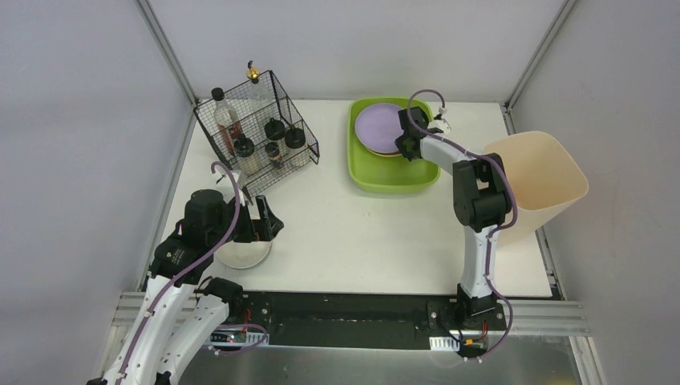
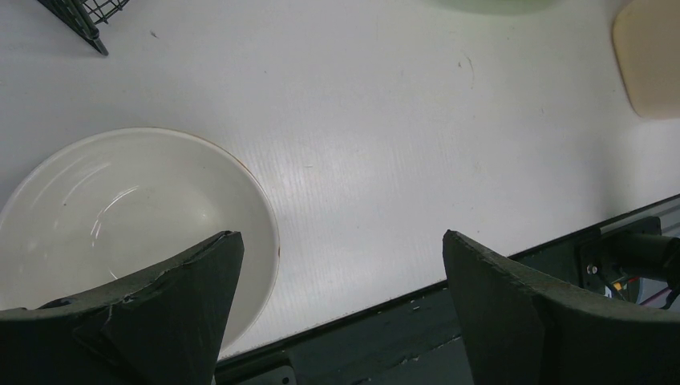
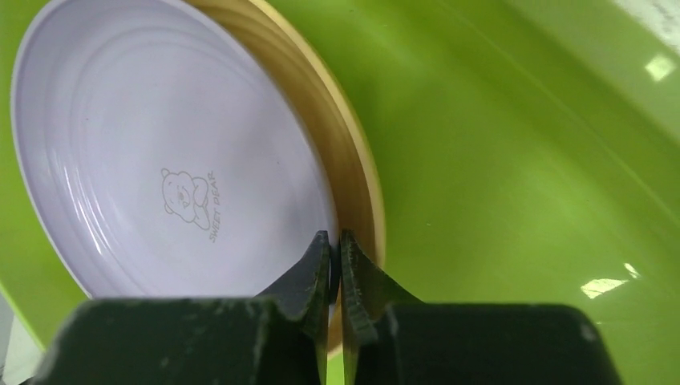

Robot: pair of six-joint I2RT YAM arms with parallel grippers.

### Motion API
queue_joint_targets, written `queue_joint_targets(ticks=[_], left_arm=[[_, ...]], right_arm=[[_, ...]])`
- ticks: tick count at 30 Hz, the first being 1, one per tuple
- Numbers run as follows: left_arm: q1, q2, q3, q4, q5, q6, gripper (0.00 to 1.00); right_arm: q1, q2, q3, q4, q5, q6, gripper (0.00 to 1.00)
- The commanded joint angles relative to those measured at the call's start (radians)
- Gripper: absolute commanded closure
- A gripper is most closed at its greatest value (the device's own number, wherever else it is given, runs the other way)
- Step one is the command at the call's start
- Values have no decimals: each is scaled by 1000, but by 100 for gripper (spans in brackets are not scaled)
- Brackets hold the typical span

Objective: Clear the kitchen counter

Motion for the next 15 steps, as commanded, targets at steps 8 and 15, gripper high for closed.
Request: queue_joint_targets(ticks=[8,15], left_arm=[[-6,-25,-4,26,-15,17,0],[-7,-34,-6,25,-19,15,0]], right_arm=[[-1,-157,-89,-15,69,-48,75],[8,-221,-123,-22,77,-73,50]])
